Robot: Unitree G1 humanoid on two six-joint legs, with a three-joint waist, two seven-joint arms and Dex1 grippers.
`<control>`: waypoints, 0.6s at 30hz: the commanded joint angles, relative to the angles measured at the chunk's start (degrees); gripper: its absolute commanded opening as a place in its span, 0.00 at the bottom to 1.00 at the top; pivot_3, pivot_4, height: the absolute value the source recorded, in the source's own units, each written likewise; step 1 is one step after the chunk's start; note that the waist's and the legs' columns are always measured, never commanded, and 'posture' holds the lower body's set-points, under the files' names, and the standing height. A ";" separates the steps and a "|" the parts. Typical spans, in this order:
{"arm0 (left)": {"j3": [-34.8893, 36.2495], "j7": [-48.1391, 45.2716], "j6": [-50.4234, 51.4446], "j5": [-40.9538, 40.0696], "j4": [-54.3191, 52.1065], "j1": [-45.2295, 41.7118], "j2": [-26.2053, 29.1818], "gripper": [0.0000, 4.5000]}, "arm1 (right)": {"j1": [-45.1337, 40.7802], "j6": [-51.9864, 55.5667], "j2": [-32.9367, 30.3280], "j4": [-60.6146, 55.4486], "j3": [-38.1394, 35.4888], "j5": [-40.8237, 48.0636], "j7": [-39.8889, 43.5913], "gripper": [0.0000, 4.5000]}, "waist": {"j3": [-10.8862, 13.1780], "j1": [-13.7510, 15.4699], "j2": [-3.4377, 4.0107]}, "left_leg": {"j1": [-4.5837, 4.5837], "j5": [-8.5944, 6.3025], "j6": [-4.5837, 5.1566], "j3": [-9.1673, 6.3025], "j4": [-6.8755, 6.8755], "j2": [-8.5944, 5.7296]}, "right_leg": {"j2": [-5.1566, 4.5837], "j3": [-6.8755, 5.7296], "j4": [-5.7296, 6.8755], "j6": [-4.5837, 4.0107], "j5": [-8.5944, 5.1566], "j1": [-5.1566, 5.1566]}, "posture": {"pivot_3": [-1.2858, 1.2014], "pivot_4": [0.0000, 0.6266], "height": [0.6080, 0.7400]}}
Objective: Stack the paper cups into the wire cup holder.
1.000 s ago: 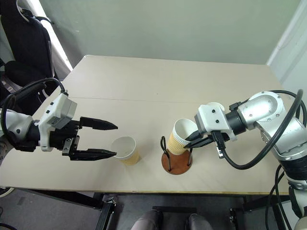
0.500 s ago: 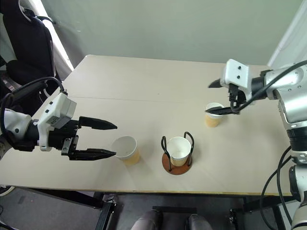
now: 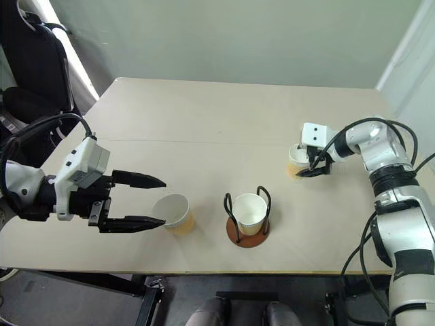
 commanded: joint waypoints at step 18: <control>3.65 1.26 -0.65 0.05 0.19 0.59 2.48 1.00 | -4.82 -0.29 -1.54 -4.63 -7.66 5.90 11.62 0.01 | 0.01 0.27 0.01 | 0.02 -0.39 -0.83 0.01 -0.02 0.04 | 0.00 -0.03 0.03 -0.13 0.02 -0.01 | 0.52 0.24 1.00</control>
